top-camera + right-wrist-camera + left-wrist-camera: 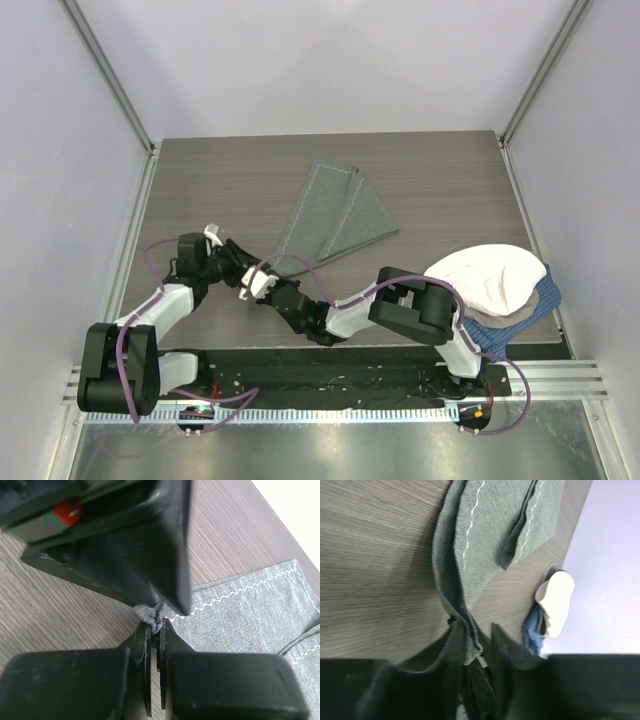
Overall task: Fold the napkin, place the utensils inside, and roll it up
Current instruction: Fold the napkin
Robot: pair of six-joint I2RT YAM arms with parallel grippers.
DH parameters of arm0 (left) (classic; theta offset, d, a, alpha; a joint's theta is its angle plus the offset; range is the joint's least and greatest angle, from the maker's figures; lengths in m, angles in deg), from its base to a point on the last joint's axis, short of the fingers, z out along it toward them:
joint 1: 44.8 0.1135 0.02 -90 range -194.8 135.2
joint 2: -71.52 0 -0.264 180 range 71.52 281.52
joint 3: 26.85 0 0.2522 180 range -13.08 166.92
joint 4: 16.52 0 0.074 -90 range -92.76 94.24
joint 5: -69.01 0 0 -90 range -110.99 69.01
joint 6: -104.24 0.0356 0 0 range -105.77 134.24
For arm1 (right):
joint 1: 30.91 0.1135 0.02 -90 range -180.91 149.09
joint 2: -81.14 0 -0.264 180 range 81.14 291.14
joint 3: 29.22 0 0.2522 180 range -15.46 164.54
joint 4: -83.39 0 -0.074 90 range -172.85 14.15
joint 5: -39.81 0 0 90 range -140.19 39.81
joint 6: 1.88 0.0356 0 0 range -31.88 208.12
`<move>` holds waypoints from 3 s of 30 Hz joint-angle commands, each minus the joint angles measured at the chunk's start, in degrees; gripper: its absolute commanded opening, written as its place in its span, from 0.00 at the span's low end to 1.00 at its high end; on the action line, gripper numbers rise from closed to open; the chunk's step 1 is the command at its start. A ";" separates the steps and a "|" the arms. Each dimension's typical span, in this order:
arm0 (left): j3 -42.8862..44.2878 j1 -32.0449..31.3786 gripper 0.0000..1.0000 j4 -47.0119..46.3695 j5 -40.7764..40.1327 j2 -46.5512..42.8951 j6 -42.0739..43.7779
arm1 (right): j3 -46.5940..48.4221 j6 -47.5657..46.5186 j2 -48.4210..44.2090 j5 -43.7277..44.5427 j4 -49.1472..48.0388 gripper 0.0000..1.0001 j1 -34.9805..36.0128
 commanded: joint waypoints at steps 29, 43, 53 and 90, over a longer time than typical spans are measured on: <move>25.20 24.27 0.84 15.56 3.71 3.76 12.96 | 8.14 22.20 -8.96 -7.78 7.72 0.01 0.24; 28.46 24.27 0.84 19.17 1.86 3.14 16.83 | 0.94 41.70 -20.55 -1.80 16.43 0.01 -10.39; 27.32 24.19 0.84 19.17 1.86 3.58 17.97 | -9.43 50.59 -22.76 0.04 16.43 0.01 -17.42; 26.26 24.27 0.84 18.73 3.09 4.28 17.79 | -18.49 54.82 -24.42 4.44 18.10 0.01 -30.25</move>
